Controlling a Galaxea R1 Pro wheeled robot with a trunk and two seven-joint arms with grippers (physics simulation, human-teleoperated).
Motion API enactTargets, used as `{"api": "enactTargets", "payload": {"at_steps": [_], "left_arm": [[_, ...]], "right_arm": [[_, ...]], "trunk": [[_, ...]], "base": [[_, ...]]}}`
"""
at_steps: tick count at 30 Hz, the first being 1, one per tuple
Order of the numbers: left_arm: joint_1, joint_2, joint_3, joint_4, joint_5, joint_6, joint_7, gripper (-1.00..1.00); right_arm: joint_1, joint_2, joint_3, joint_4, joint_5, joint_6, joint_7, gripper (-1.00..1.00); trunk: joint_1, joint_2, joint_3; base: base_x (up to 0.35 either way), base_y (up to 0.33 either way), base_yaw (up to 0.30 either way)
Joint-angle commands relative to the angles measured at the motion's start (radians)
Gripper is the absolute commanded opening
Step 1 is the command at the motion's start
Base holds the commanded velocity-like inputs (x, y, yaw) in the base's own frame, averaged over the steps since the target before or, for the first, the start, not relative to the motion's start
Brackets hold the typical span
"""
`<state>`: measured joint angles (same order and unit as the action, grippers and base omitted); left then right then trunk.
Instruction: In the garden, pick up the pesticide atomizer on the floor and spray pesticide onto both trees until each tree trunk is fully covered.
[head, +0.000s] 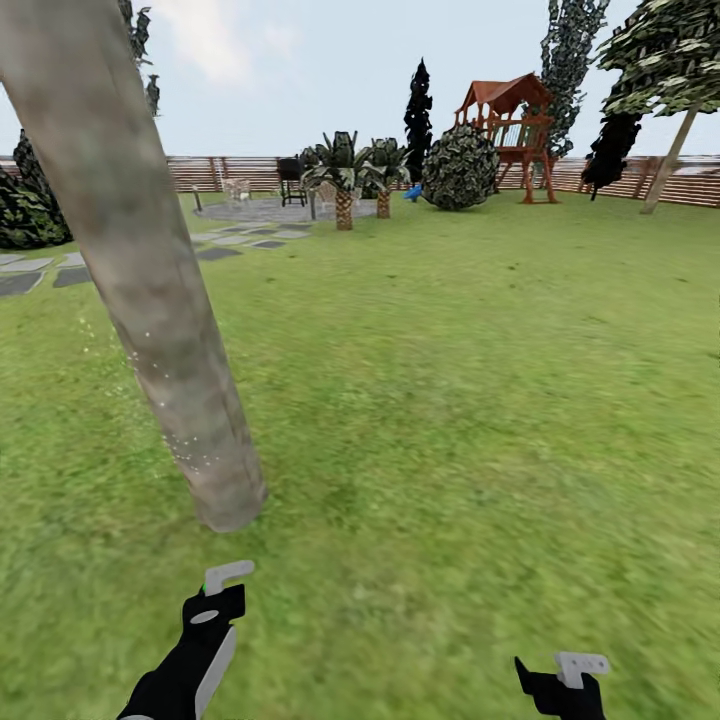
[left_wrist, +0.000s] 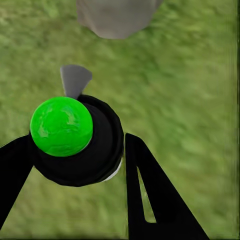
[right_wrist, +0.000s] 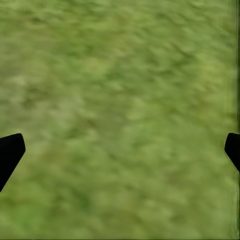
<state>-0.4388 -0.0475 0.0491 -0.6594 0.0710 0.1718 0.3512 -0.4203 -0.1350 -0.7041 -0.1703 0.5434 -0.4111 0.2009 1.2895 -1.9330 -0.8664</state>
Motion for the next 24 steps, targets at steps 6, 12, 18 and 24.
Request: {"api": "enactTargets", "payload": {"at_steps": [6,12,18,24], "left_arm": [[0.000,0.001,0.000,0.000,0.000,0.000,-0.001,-1.00],[0.000,-0.001,-0.001,0.000,0.000,-0.001,-0.001,-1.00],[0.000,-0.002,0.000,-0.001,0.001,-0.002,0.000,-1.00],[0.000,-0.002,0.000,0.000,0.001,-0.002,-0.001,-1.00]], "right_arm": [[0.000,0.000,0.000,0.000,0.000,0.000,0.000,1.00],[0.000,0.000,0.000,0.000,0.000,0.000,0.000,1.00],[0.000,0.000,0.000,0.000,0.001,0.000,0.000,1.00],[0.000,0.000,0.000,0.000,0.001,0.000,0.000,1.00]], "trunk": [[0.000,0.000,0.000],[0.000,0.000,0.000],[0.000,0.000,0.000],[0.000,0.000,0.000]], "base": [[0.000,-0.205,0.210],[0.000,-0.012,0.271],[0.094,-0.041,0.272],[0.231,-0.160,0.272]]}}
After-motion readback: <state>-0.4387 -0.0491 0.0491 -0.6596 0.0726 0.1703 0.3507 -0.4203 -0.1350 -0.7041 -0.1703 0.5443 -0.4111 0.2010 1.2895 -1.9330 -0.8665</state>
